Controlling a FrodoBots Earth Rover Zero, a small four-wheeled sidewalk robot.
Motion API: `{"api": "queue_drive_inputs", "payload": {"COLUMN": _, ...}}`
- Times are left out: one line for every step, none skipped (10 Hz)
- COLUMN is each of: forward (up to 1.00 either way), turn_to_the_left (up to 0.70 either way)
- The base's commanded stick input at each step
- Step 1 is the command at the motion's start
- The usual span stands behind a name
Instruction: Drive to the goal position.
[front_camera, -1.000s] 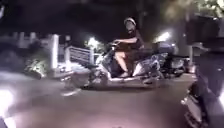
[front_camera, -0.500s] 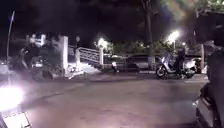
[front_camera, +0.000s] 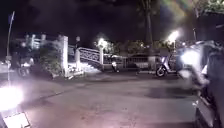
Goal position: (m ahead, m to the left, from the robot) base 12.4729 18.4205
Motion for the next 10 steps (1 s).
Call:
{"api": "queue_drive_inputs", "payload": {"forward": 0.0, "turn_to_the_left": -0.45}}
{"api": "queue_drive_inputs", "payload": {"forward": 0.0, "turn_to_the_left": -0.45}}
{"api": "queue_drive_inputs", "payload": {"forward": 0.0, "turn_to_the_left": -0.24}}
{"api": "queue_drive_inputs", "payload": {"forward": 0.0, "turn_to_the_left": 0.0}}
{"api": "queue_drive_inputs", "payload": {"forward": 0.0, "turn_to_the_left": 0.0}}
{"api": "queue_drive_inputs", "payload": {"forward": 0.0, "turn_to_the_left": 0.0}}
{"api": "queue_drive_inputs", "payload": {"forward": 0.0, "turn_to_the_left": 0.0}}
{"api": "queue_drive_inputs", "payload": {"forward": 0.0, "turn_to_the_left": 0.0}}
{"api": "queue_drive_inputs", "payload": {"forward": 0.0, "turn_to_the_left": 0.0}}
{"api": "queue_drive_inputs", "payload": {"forward": 0.0, "turn_to_the_left": 0.0}}
